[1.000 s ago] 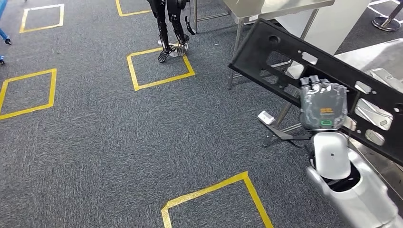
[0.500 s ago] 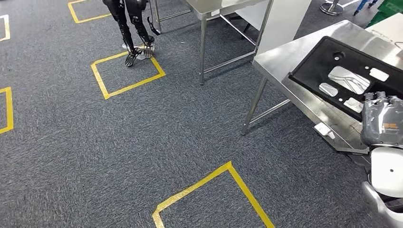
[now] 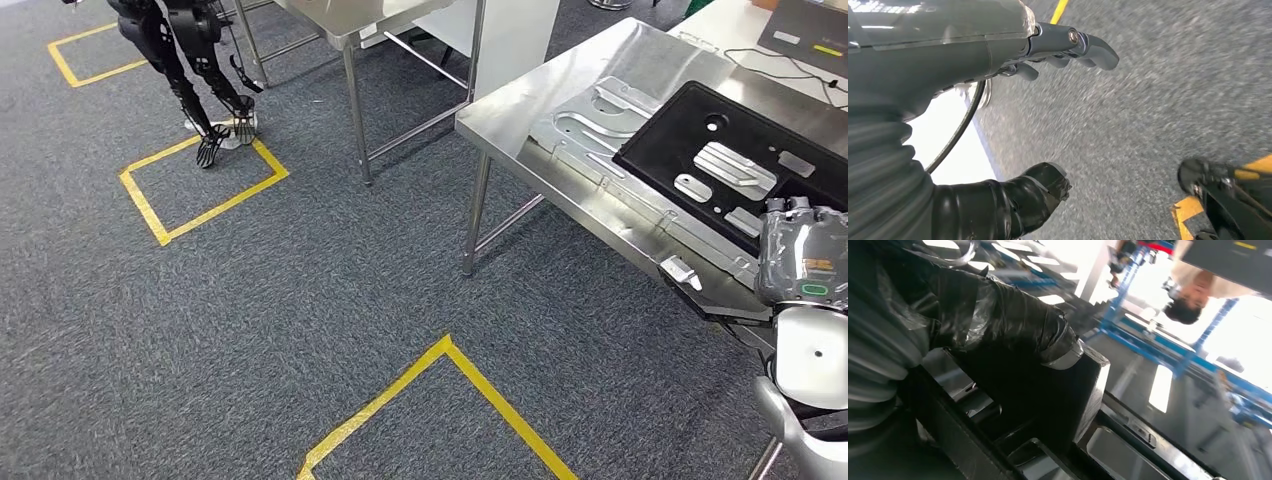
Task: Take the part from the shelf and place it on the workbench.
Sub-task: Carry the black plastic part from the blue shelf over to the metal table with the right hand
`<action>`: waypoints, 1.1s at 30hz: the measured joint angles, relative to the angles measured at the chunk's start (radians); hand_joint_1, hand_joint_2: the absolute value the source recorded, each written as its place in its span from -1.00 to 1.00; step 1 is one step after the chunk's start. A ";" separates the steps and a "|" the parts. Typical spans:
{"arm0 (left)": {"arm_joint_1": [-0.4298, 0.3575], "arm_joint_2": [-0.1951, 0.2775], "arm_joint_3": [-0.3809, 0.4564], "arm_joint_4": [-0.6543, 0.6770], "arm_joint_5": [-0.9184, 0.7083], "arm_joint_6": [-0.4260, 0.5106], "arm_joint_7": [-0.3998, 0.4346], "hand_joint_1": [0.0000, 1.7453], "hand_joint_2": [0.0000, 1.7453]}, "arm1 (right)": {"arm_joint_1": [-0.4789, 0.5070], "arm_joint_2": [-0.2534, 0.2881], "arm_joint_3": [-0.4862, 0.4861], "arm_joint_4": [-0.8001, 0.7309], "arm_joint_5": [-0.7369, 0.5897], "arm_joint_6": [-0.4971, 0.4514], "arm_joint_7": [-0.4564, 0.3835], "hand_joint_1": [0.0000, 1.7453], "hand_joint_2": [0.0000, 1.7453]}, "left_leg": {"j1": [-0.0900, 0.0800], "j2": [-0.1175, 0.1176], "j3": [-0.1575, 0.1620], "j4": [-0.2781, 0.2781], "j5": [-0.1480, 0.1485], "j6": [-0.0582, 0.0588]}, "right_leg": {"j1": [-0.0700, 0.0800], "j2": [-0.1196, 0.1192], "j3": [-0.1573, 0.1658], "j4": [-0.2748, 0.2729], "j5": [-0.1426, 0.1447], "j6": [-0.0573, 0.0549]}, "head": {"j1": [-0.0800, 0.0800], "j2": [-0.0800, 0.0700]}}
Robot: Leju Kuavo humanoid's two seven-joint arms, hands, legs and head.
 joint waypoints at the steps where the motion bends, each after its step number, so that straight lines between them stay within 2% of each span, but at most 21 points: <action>1: -0.003 0.000 0.004 -0.001 -0.003 -0.003 -0.001 -1.00 1.00 | -0.021 0.014 0.005 0.015 0.000 0.002 -0.002 1.00 1.00 | -0.002 -0.016 0.010 -0.026 0.006 0.004 | -0.004 0.012 -0.005 0.001 0.002 0.006 | 0.000 0.000; 3: -0.012 -0.002 0.011 -0.002 -0.007 -0.010 -0.002 -1.00 1.00 | -0.063 0.039 0.022 0.050 0.000 0.005 -0.009 1.00 1.00 | -0.004 0.001 0.016 -0.038 0.010 0.007 | -0.010 0.035 -0.011 -0.002 0.009 0.021 | 0.000 0.000; 4: -0.018 -0.002 0.014 -0.002 -0.008 -0.013 -0.002 -1.00 1.00 | -0.084 0.051 0.032 0.069 0.000 0.005 -0.014 1.00 1.00 | -0.003 0.014 0.020 -0.047 0.016 0.011 | -0.010 0.026 -0.015 0.000 0.009 0.027 | 0.000 0.000; 5: -0.021 -0.003 0.019 -0.002 -0.007 -0.016 -0.001 -1.00 1.00 | -0.105 0.063 0.042 0.089 0.000 0.004 -0.020 1.00 1.00 | 0.000 0.028 0.025 -0.056 0.022 0.016 | -0.009 0.000 -0.023 0.014 -0.001 0.032 | 0.001 0.000; 7: -0.025 -0.004 0.029 -0.001 -0.003 -0.019 0.000 -1.00 1.00 | -0.146 0.086 0.061 0.123 0.000 0.002 -0.028 1.00 1.00 | 0.002 0.057 0.028 -0.068 0.029 0.022 | -0.006 -0.069 -0.066 0.099 -0.052 0.041 | 0.003 0.000; 9: -0.025 -0.004 0.039 -0.001 -0.001 -0.021 0.003 -1.00 1.00 | -0.172 0.106 0.078 0.148 0.000 0.000 -0.032 1.00 1.00 | 0.002 0.083 0.026 -0.067 0.028 0.023 | -0.010 -0.095 -0.125 0.224 -0.105 0.051 | 0.004 0.000; 10: -0.025 -0.004 0.042 -0.001 -0.001 -0.022 0.005 -1.00 1.00 | -0.178 0.113 0.085 0.159 0.000 0.000 -0.033 1.00 1.00 | 0.003 0.094 0.026 -0.066 0.026 0.022 | -0.013 -0.098 -0.140 0.257 -0.110 0.054 | 0.004 0.000; 11: -0.026 -0.005 0.044 -0.001 0.000 -0.022 0.005 -1.00 1.00 | -0.182 0.119 0.091 0.168 0.000 0.000 -0.034 1.00 1.00 | 0.004 0.106 0.027 -0.064 0.023 0.020 | -0.015 -0.101 -0.138 0.255 -0.096 0.058 | 0.004 0.000; 13: -0.027 -0.007 0.047 -0.001 0.000 -0.024 0.006 -1.00 1.00 | -0.192 0.128 0.098 0.182 0.000 -0.001 -0.034 1.00 1.00 | 0.005 0.127 0.029 -0.055 0.014 0.013 | -0.017 -0.123 -0.078 0.139 -0.032 0.060 | 0.004 0.000; 15: -0.028 -0.009 0.052 -0.001 0.000 -0.025 0.006 -1.00 1.00 | -0.205 0.135 0.103 0.190 0.000 -0.002 -0.034 1.00 1.00 | 0.000 0.143 0.031 -0.045 0.002 0.000 | -0.009 -0.158 -0.023 0.029 0.005 0.050 | 0.004 0.000; 16: -0.029 -0.009 0.054 -0.001 0.000 -0.025 0.006 -1.00 1.00 | -0.210 0.139 0.105 0.195 0.000 -0.002 -0.034 1.00 1.00 | -0.003 0.150 0.032 -0.042 -0.003 -0.006 | -0.005 -0.167 -0.014 0.008 0.007 0.041 | 0.004 0.000; 18: -0.033 -0.009 0.058 -0.001 0.000 -0.025 0.007 -1.00 1.00 | -0.213 0.144 0.108 0.202 0.000 -0.002 -0.035 1.00 1.00 | -0.006 0.167 0.036 -0.041 -0.008 -0.016 | -0.002 -0.149 -0.017 0.008 0.004 0.024 | 0.004 0.000; 20: -0.035 -0.009 0.061 -0.001 0.000 -0.025 0.014 -1.00 1.00 | -0.216 0.148 0.110 0.205 0.000 -0.002 -0.037 1.00 1.00 | -0.002 0.153 0.033 -0.024 -0.026 -0.026 | -0.005 -0.130 -0.017 0.006 0.005 0.011 | 0.004 0.000; 21: -0.036 -0.009 0.062 -0.001 0.000 -0.025 0.020 -1.00 1.00 | -0.220 0.152 0.111 0.206 0.000 -0.002 -0.038 1.00 1.00 | 0.001 0.133 0.018 0.008 -0.049 -0.030 | -0.007 -0.121 -0.017 0.004 0.007 0.003 | 0.004 0.000; 23: -0.035 -0.009 0.063 -0.001 0.001 -0.026 0.036 -1.00 1.00 | -0.230 0.164 0.116 0.208 0.000 -0.002 -0.039 1.00 1.00 | 0.004 0.091 -0.043 0.133 -0.112 -0.033 | -0.005 -0.100 -0.018 0.003 0.008 -0.006 | 0.003 0.000; 25: -0.035 -0.010 0.064 -0.001 0.001 -0.028 0.050 -1.00 1.00 | -0.235 0.180 0.130 0.213 0.000 -0.001 -0.039 1.00 1.00 | 0.004 0.082 -0.106 0.249 -0.146 -0.033 | 0.000 -0.075 -0.019 0.004 0.007 -0.009 | 0.004 0.000; 26: -0.035 -0.010 0.064 -0.001 0.001 -0.029 0.055 -1.00 1.00 | -0.236 0.187 0.137 0.216 0.000 0.000 -0.039 1.00 1.00 | 0.004 0.081 -0.116 0.258 -0.133 -0.030 | 0.003 -0.061 -0.018 0.005 0.007 -0.010 | 0.004 0.000; 27: -0.036 -0.010 0.064 -0.001 0.001 -0.029 0.060 -1.00 1.00 | -0.238 0.193 0.144 0.219 0.000 0.001 -0.038 1.00 1.00 | 0.003 0.078 -0.107 0.226 -0.102 -0.025 | 0.005 -0.048 -0.018 0.007 0.007 -0.010 | 0.004 0.000; 30: -0.035 -0.006 0.064 -0.002 0.001 -0.030 0.069 -1.00 1.00 | -0.252 0.214 0.160 0.224 0.001 0.007 -0.031 1.00 1.00 | 0.003 0.016 -0.031 0.034 0.001 -0.002 | 0.008 -0.010 -0.021 0.012 0.007 -0.008 | 0.004 0.000; 32: -0.036 -0.003 0.064 -0.002 0.001 -0.031 0.072 -1.00 1.00 | -0.262 0.229 0.171 0.228 0.001 0.012 -0.027 1.00 1.00 | 0.000 -0.007 -0.012 -0.013 0.013 0.005 | 0.002 0.011 -0.027 0.012 0.011 0.000 | 0.004 0.000; 33: -0.039 -0.004 0.064 -0.001 0.001 -0.032 0.072 -1.00 1.00 | -0.265 0.233 0.177 0.230 0.001 0.013 -0.026 1.00 1.00 | -0.002 0.004 -0.009 -0.018 0.015 0.005 | -0.001 0.022 -0.030 0.010 0.014 0.007 | 0.003 0.000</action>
